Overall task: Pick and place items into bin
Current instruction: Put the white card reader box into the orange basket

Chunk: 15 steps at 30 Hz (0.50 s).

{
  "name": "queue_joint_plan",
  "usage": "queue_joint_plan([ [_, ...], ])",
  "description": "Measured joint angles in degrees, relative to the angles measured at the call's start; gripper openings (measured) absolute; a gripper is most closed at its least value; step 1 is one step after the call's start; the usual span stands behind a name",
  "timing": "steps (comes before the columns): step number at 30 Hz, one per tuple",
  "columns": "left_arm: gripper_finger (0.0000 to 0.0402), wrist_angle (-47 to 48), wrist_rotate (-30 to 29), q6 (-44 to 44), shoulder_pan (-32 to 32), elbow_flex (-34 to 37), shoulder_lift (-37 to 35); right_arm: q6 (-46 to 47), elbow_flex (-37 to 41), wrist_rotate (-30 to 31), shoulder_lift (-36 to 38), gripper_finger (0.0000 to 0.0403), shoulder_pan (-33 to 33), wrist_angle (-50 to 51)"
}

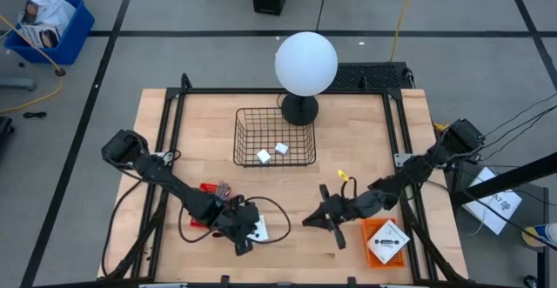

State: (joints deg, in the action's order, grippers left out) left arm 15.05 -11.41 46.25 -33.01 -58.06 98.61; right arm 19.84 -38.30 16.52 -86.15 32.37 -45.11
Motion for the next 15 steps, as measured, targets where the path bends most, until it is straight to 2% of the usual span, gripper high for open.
queue_joint_plan([
  [6, 0.0024, 0.98, 4.17, 0.84, 0.77, 0.0, 0.82, 9.6, -0.04, 1.45, -0.02, 0.0002, -2.2, 10.51],
  [15, 0.0024, -0.18, 9.89, 0.62, 4.8, -0.11, 5.36, 14.16, -0.07, 3.17, 0.02, 0.0001, -1.02, 14.54],
])
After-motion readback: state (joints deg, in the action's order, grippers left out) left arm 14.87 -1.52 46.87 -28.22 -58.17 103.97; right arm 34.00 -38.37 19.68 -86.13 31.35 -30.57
